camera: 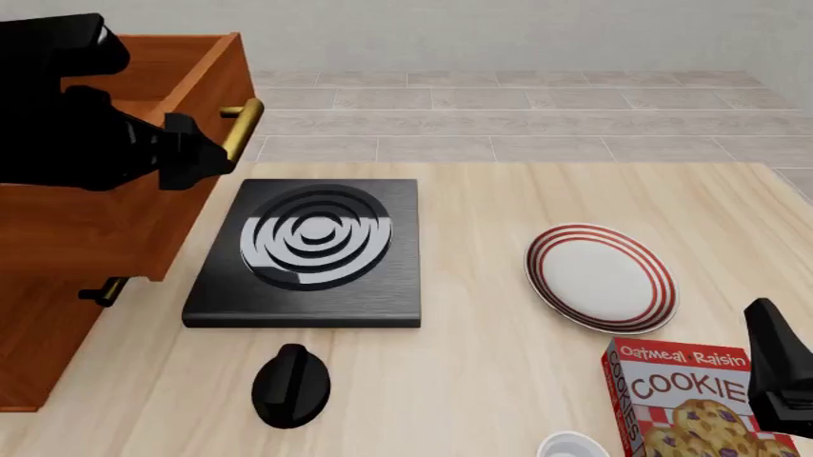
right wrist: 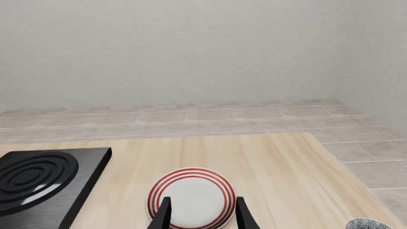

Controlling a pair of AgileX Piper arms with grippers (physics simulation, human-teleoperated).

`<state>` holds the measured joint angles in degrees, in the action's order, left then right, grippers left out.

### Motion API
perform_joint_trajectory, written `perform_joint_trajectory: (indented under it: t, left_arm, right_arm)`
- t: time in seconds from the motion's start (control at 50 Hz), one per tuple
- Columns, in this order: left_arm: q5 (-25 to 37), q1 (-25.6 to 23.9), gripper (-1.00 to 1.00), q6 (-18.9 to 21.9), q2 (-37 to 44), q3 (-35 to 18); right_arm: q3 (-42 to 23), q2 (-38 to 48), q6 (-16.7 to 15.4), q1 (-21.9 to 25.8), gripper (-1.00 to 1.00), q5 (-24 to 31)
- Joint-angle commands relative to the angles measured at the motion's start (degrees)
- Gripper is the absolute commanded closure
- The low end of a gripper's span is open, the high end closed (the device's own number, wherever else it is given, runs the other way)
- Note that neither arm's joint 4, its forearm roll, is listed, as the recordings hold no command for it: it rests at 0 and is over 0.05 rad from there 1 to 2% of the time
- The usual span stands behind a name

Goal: Pick the akita bowl in the top layer of the wooden cabinet and place it on the plate.

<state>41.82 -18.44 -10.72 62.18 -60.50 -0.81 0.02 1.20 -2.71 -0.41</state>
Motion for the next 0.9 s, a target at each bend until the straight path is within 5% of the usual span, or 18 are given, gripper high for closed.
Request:
perform_joint_trajectory:
  t: [0.02,0.9]
  left_arm:
    - [-0.15,-1.92,-1.00,0.67,1.55,-0.25]
    - [1.27,-4.73,-1.00,-0.79,1.71,-4.53]
  right_arm:
    - [-0.04,0.00,0.05,-0.07,-1.00,-0.02]
    - [-0.08,0.00,-0.05,0.05,-1.00,-0.04]
